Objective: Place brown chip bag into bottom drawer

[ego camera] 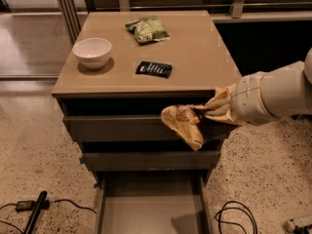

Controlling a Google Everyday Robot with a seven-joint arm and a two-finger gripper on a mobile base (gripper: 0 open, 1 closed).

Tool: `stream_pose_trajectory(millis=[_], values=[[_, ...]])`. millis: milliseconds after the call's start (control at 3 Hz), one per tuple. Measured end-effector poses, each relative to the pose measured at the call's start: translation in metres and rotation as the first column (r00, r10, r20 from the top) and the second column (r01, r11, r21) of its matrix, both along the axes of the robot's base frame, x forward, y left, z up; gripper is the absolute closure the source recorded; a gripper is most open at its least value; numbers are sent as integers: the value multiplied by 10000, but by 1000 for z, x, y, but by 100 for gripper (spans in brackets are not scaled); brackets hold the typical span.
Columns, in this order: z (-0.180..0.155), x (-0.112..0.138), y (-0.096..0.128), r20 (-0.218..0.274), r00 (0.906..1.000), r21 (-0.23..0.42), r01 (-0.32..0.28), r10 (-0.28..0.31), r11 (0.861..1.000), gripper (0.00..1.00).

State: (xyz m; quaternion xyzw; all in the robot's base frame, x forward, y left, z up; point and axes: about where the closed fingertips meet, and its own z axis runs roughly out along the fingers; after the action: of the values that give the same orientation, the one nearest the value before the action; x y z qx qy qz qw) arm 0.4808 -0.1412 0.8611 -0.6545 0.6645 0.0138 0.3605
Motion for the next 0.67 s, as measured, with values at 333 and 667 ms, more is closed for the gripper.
stream_pose_trajectory(millis=[333, 667], values=[[-34, 10, 23, -406, 9992, 217, -64, 72, 9997, 100], [-83, 18, 45, -1096, 9940, 646, 146, -74, 9978, 100]])
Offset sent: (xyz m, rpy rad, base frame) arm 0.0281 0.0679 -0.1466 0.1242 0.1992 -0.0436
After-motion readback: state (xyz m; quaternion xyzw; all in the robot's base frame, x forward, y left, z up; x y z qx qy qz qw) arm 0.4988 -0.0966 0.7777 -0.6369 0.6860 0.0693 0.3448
